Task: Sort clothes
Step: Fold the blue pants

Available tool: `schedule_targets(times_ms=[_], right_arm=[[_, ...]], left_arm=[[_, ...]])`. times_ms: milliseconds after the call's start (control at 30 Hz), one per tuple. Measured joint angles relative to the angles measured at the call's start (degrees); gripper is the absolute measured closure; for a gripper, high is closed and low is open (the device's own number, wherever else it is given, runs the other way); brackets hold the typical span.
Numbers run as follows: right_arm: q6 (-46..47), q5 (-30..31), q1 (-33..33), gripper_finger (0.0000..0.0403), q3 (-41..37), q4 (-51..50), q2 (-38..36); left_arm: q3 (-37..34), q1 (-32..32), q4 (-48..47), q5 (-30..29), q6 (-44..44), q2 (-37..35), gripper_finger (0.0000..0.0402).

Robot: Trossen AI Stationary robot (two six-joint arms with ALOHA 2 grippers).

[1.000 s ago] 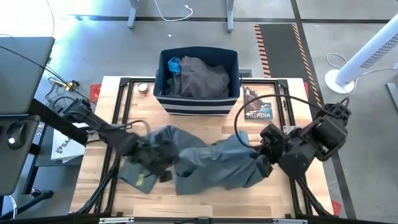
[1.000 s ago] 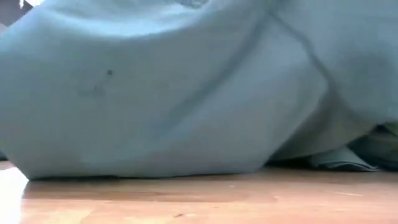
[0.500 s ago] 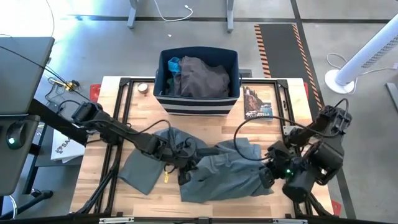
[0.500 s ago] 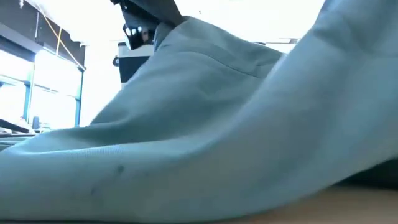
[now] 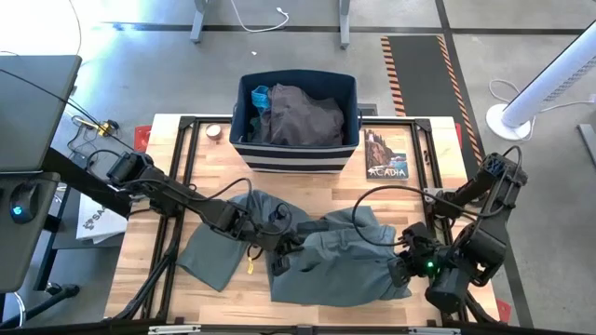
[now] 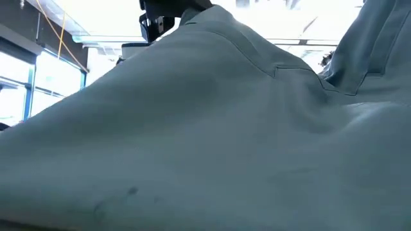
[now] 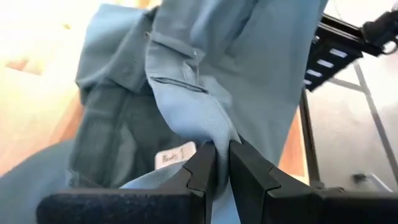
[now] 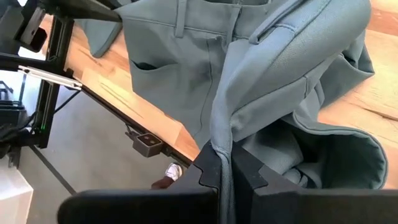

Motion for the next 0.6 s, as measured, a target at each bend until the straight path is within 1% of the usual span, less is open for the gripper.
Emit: schedule_targets(times_ms=[133, 200, 267, 333, 433, 533, 600], right_arm=[[-0.11, 0.00, 0.00, 0.0403, 0.02, -0.20, -0.11], [-0.13, -0.01, 0.00, 0.0403, 0.02, -0.48, -0.13], [-0.13, -0.02, 0.00, 0.0403, 0.02, -0.86, -0.13], [-0.13, -0.02, 0.00, 0.0403, 0.06, -1.10, -0.13], [-0.13, -0.02, 0.00, 0.0403, 0.07, -1.47, -0.13], [-0.13, -0.02, 0.00, 0.0403, 0.09, -1.60, -0.13], [-0.13, -0.02, 0.00, 0.0403, 0.09, -1.59, -0.13]], left_arm=[[0.00, 0.01, 0.03, 1.52, -0.82, 0.00, 0.0359], [0.00, 0.24, 0.31, 4.09, -0.79, 0.03, 0.0357], [0.00, 0.67, 0.43, 6.79, -0.51, 0.15, 0.0345], [0.00, 1.23, 0.37, 8.32, -0.69, 0.17, 0.0323], [0.00, 1.80, 0.16, 8.88, -0.79, 0.17, 0.0274], [0.00, 1.99, -0.07, 8.04, -2.35, 0.17, 0.0221], [0.00, 1.98, -0.83, 6.75, -4.03, 0.17, 0.0194]])
